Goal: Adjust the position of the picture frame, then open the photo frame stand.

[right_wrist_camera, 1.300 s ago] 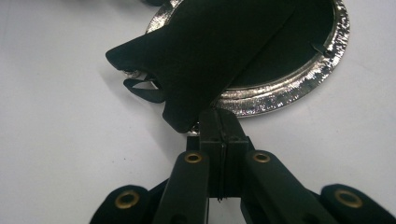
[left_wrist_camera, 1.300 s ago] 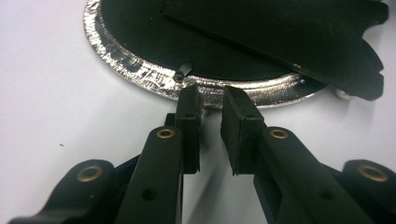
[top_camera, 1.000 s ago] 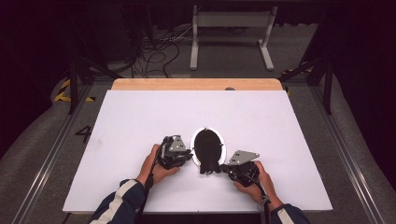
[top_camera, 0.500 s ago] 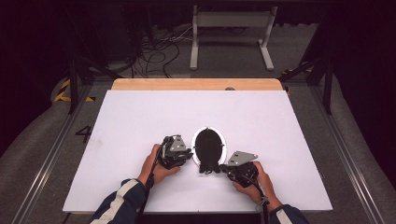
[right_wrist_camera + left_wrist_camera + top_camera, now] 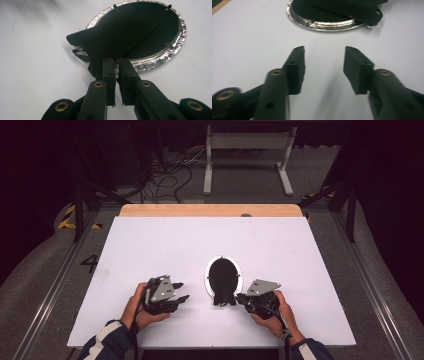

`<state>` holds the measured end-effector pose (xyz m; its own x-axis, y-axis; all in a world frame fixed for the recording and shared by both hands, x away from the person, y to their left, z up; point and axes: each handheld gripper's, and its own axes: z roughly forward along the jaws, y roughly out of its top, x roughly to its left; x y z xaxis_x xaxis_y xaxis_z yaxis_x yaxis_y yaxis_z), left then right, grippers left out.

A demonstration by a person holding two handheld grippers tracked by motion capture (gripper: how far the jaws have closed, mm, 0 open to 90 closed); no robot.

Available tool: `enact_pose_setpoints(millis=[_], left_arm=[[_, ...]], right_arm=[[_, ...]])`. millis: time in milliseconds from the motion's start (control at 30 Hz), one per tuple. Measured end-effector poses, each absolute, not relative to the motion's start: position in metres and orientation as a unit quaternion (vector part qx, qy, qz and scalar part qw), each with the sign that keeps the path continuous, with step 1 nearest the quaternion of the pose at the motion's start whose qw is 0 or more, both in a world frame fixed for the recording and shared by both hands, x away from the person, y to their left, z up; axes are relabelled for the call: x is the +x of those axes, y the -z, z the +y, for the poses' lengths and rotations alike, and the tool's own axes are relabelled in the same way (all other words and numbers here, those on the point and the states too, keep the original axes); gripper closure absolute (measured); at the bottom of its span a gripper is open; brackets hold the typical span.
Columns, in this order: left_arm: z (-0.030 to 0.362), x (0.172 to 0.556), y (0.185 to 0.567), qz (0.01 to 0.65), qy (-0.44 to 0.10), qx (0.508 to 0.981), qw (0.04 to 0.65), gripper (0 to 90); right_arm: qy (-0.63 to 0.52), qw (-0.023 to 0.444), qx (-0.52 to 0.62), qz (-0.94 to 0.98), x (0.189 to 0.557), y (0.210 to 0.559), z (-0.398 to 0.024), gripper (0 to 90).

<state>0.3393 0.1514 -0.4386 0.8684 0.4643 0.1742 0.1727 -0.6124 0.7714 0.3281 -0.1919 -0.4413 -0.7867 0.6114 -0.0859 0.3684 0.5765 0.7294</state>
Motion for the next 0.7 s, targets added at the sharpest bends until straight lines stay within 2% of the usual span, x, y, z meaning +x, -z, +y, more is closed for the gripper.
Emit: enact_pose_setpoints(millis=[100, 200, 333, 700], left_arm=[[0.17, 0.33, 0.44, 0.198, -0.185, 0.869, 0.413, 42.4], [0.186, 0.32, 0.445, 0.224, -0.187, 0.864, 0.411, 31.1], [0.202, 0.31, 0.448, 0.233, -0.189, 0.863, 0.408, 24.9], [0.227, 0.295, 0.458, 0.271, -0.175, 0.857, 0.402, 19.4]], right_arm=[[-0.365, 0.161, 0.283, 0.872, 0.328, 0.441, -0.193, 80.8], [-0.367, 0.157, 0.289, 0.87, 0.327, 0.439, -0.197, 76.8], [-0.375, 0.153, 0.297, 0.865, 0.324, 0.435, -0.205, 74.9], [-0.366, 0.132, 0.299, 0.871, 0.323, 0.436, -0.209, 68.3]])
